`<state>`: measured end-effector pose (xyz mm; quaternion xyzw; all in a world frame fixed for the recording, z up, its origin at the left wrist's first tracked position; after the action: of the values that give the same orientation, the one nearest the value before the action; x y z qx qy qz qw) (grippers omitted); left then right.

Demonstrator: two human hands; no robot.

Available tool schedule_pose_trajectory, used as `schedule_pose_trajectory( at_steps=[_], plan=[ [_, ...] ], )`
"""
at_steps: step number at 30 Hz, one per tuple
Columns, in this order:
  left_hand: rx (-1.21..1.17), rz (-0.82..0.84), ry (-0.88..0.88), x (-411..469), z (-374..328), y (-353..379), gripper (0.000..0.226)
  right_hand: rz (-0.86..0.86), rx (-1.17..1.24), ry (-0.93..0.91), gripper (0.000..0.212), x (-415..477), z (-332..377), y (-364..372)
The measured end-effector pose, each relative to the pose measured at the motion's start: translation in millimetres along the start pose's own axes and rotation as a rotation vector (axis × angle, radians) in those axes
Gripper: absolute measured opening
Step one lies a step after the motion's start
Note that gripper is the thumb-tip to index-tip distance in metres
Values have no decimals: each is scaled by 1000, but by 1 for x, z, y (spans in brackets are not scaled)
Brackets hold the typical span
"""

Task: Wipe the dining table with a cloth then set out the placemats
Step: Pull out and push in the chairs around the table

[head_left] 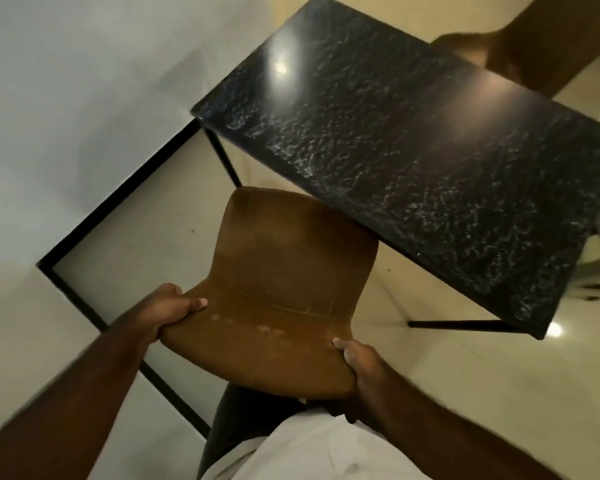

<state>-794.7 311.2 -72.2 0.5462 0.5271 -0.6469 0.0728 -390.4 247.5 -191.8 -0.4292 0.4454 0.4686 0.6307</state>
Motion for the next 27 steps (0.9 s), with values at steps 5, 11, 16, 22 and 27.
schedule_pose_trajectory(
  at_steps=[5,11,16,22,27],
  plan=[
    [55,40,89,38,-86,-11,39,-45,155,-24,21,15,42,-13],
    [116,98,198,104,-171,-36,45,-113,281,64,47,20,86,-3],
    [162,164,275,138,-220,-43,43,-171,274,110,44,14,111,6],
    [187,183,267,171,-239,-34,38,-217,285,136,56,21,130,11],
    [198,201,217,187,-225,-28,37,-236,285,140,61,28,124,21]
  ],
)
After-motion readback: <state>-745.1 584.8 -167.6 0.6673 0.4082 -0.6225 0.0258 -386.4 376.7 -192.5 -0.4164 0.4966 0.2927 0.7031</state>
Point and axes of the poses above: each hand's wrist, its own x-axis towards the middle knuckle, its own y-axis out of the palm, z = x × y, the point moved 5 cm from there along x, towards the middle knuckle, and after that the axes turned 12 degrees about x, right-handed, at the moved point
